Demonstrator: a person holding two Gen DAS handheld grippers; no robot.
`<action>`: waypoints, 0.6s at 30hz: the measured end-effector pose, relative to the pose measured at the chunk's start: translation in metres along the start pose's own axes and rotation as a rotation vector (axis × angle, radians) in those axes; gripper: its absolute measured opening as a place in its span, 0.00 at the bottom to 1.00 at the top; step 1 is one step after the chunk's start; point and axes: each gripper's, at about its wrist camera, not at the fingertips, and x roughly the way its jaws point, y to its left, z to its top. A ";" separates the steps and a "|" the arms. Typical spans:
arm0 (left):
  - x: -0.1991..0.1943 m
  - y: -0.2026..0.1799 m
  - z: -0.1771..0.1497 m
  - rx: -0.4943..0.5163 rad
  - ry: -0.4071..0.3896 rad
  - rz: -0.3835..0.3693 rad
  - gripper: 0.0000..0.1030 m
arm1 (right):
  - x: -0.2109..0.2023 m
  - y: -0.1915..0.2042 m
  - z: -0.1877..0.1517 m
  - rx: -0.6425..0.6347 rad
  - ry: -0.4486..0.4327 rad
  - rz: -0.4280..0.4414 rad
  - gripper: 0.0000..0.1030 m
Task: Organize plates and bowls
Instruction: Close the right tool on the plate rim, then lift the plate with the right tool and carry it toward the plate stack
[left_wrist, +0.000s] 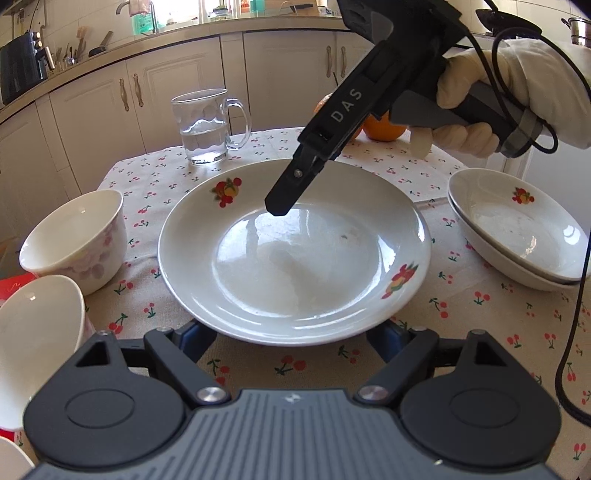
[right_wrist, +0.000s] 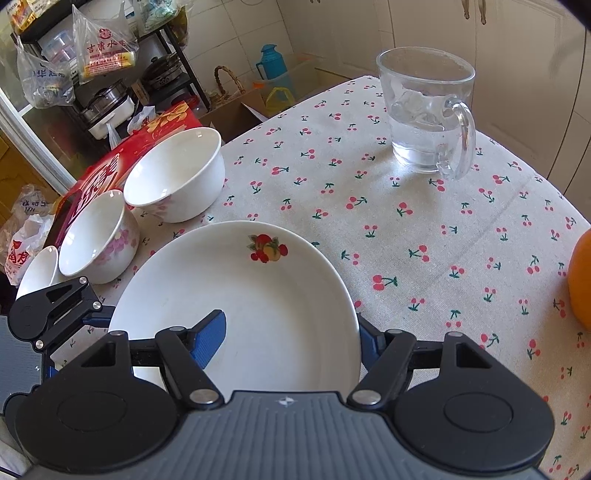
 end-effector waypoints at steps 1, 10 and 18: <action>-0.003 -0.001 0.000 0.006 -0.001 -0.003 0.84 | -0.003 0.002 -0.002 0.002 -0.004 0.000 0.75; -0.035 -0.011 -0.006 0.043 -0.002 -0.047 0.84 | -0.027 0.028 -0.025 0.026 -0.023 -0.011 0.75; -0.057 -0.022 -0.012 0.083 0.004 -0.094 0.84 | -0.050 0.051 -0.054 0.056 -0.046 -0.021 0.75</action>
